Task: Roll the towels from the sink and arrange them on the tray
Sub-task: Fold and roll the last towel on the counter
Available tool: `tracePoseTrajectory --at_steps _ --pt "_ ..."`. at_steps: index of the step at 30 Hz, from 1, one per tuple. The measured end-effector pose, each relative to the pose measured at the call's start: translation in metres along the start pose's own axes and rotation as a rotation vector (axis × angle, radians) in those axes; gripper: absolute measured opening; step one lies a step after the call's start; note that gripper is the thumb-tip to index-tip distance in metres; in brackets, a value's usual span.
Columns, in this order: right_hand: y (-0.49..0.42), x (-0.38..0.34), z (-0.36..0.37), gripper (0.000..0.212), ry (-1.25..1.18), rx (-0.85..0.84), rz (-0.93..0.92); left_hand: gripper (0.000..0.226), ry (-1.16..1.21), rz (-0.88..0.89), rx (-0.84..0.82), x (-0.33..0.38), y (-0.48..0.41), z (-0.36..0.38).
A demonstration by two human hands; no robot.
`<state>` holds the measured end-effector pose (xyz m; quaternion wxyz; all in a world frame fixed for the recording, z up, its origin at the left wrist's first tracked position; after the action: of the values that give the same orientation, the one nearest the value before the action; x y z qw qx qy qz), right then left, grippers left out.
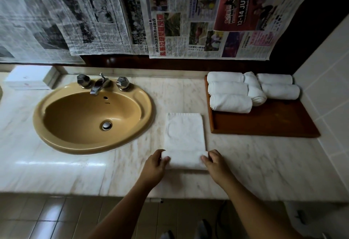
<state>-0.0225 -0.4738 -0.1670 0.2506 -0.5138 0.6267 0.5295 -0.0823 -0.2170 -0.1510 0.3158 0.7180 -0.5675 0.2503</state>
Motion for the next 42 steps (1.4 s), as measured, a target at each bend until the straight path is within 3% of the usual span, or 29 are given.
tracePoseTrajectory --at_steps 3,6,10,12,16,18,22,24,26,31,37,42 --pt "-0.001 -0.001 -0.002 0.029 -0.013 0.072 0.049 0.024 -0.047 -0.082 0.009 0.002 -0.008 0.005" --pt "0.003 -0.012 -0.007 0.030 -0.025 0.176 -0.029 0.038 -0.180 -0.145 0.062 -0.005 -0.016 0.008" --pt "0.028 -0.042 -0.004 0.020 0.258 0.260 -0.538 0.039 -0.294 -0.138 0.066 -0.002 -0.023 0.004" --pt "0.035 -0.037 0.003 0.029 0.319 0.212 -0.641 0.043 -0.350 -0.121 0.063 -0.001 -0.025 0.001" --pt "0.032 -0.021 0.005 0.048 0.300 0.123 -0.566 0.044 -0.383 -0.120 0.027 0.004 -0.026 -0.002" --pt "0.027 -0.020 0.005 0.046 0.305 0.124 -0.549 0.033 -0.375 -0.067 0.152 0.010 -0.020 -0.011" --pt "0.018 -0.028 -0.001 0.035 0.253 0.141 -0.496 0.024 -0.548 0.451 0.349 0.047 0.011 -0.004" --pt "0.015 -0.034 -0.004 0.031 0.284 0.142 -0.507 0.025 -0.574 0.588 0.377 0.051 0.025 0.003" --pt "0.010 -0.036 -0.005 0.027 0.319 0.123 -0.488 0.038 -0.588 0.573 0.351 0.041 0.026 0.007" --pt "-0.008 -0.022 -0.007 0.021 0.203 0.104 -0.202 0.074 -0.730 0.554 0.157 0.030 0.021 0.020" --pt "-0.008 -0.019 -0.008 0.024 0.181 0.118 -0.118 0.061 -0.707 0.601 0.149 0.041 0.014 0.012" --pt "0.000 -0.024 -0.016 0.020 0.156 0.166 -0.090 0.060 -0.642 0.543 0.049 0.036 0.008 0.006"
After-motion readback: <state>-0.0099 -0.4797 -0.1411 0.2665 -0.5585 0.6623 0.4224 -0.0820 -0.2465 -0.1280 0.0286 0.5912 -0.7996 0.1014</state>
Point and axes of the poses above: each hand's wrist, its own y-axis away from the middle knuckle, its own z-axis out of the palm, x = y × z, the point moved 8 cm from there along -y, towards the middle knuckle, and after that the axes turned 14 degrees about -y, right-handed, at the moved point
